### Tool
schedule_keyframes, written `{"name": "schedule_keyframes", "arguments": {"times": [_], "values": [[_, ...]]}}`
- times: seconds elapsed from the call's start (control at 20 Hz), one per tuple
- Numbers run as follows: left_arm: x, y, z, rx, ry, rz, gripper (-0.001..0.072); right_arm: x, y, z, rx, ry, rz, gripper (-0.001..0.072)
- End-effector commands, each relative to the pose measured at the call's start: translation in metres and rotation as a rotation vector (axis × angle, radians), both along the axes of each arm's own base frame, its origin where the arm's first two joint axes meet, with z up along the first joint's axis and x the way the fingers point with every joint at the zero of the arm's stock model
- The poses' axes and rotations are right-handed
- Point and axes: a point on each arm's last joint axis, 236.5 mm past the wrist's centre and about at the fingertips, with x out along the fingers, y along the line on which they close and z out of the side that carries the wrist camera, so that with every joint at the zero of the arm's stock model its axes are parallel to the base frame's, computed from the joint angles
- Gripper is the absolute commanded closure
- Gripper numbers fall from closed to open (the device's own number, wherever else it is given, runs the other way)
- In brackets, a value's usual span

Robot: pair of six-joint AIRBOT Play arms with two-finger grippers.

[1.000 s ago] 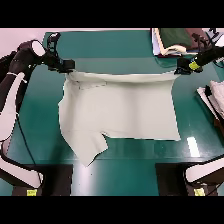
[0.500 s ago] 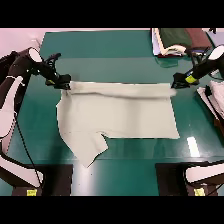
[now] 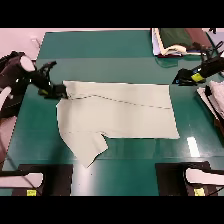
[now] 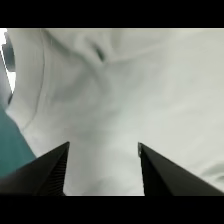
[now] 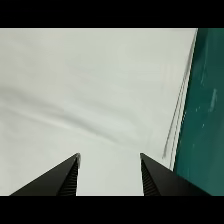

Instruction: Fold the shirts.

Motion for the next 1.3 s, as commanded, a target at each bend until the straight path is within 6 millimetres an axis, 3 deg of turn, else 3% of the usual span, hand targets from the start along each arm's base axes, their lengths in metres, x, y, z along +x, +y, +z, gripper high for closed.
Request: {"name": "schedule_keyframes", "arguments": {"times": [0.0,0.2,0.45,0.65,0.85,0.9,0.95,1.0,1.1,1.25], "values": [[-0.078,0.008,-0.018,0.021,0.049,0.031,0.0208,-0.028,0.007,0.041,-0.009,-0.052,0.031,0.0274],[-0.162,0.008,-0.037,0.009,0.109,0.101,0.0208,-0.032,0.007,0.067,-0.022,-0.139,0.024,0.0274],[-0.203,-0.003,-0.066,-0.043,0.174,0.174,0.0209,-0.033,0.011,0.07,-0.005,-0.144,0.029,0.0277],[-0.197,-0.034,-0.079,-0.201,0.147,0.258,0.0208,-0.038,0.012,0.069,-0.003,-0.125,0.036,0.028],[-0.178,-0.059,-0.076,-0.345,0.068,0.293,0.021,-0.04,0.013,0.068,-0.002,-0.116,0.04,0.0281],[-0.177,-0.061,-0.075,-0.354,0.065,0.299,0.0285,-0.042,0.013,0.067,-0.002,-0.109,0.042,0.0281],[-0.177,-0.061,-0.073,-0.355,0.063,0.286,0.0547,-0.045,0.011,0.065,-0.005,-0.092,0.044,0.0281],[-0.176,-0.062,-0.069,-0.355,0.056,0.257,0.0683,-0.05,0.009,0.062,-0.004,-0.07,0.045,0.0281],[-0.177,-0.061,-0.059,-0.332,0.058,0.199,0.0683,-0.065,-0.006,0.042,-0.005,-0.014,0.009,0.0281],[-0.178,-0.047,-0.053,-0.25,0.055,0.132,0.0683,-0.114,-0.035,-0.02,0.042,0.16,-0.106,0.0279]]}}
